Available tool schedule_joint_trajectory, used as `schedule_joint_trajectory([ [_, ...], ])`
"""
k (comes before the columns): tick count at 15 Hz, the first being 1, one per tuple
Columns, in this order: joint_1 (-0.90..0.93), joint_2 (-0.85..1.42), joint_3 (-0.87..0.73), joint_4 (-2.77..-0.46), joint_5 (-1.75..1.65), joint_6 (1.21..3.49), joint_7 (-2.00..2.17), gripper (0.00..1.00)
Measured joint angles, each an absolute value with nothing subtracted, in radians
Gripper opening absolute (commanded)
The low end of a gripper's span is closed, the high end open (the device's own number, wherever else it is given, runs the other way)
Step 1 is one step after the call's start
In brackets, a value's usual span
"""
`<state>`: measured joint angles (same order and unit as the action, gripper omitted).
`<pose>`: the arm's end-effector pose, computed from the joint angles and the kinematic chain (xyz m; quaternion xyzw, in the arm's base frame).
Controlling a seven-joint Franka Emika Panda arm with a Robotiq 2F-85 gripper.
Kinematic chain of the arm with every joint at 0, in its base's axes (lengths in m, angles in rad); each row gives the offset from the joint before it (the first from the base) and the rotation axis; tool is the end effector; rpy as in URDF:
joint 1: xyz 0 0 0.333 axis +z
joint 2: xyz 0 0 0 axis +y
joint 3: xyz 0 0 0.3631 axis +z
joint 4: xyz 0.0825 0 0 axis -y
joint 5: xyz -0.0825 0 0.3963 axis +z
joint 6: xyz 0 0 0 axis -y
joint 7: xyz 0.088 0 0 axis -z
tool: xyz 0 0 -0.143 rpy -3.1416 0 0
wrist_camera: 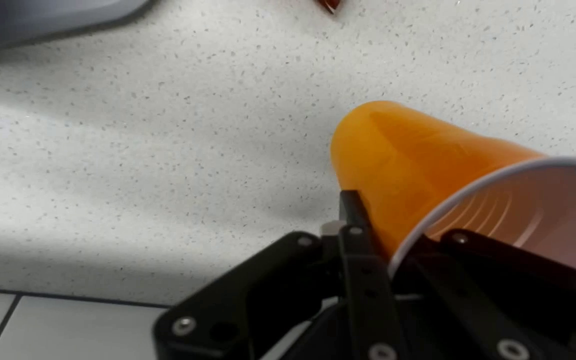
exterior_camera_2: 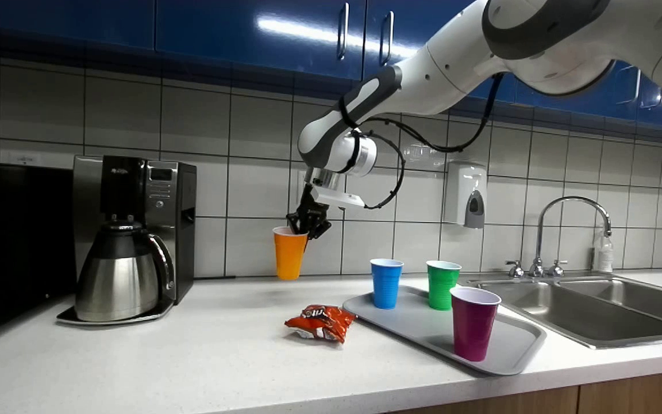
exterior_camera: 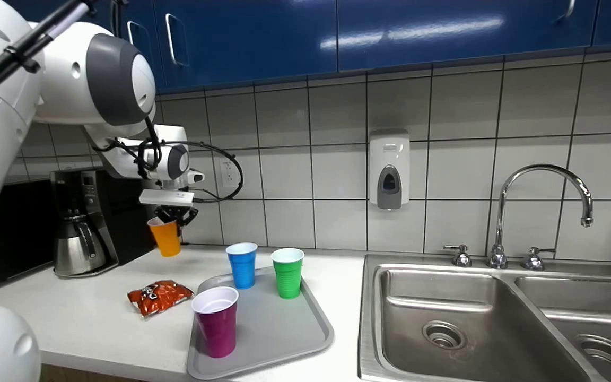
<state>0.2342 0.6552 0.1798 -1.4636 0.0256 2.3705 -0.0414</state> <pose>0.7327 0.2924 0.3244 -0.9710 -0.1910 -0.1162 0.0847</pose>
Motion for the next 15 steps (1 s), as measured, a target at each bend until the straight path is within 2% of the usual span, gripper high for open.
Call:
schedule_joint_trajectory([
  [15,0.275,0.333,0.129,-1.836,-0.110,2.372,0.031,0.00],
])
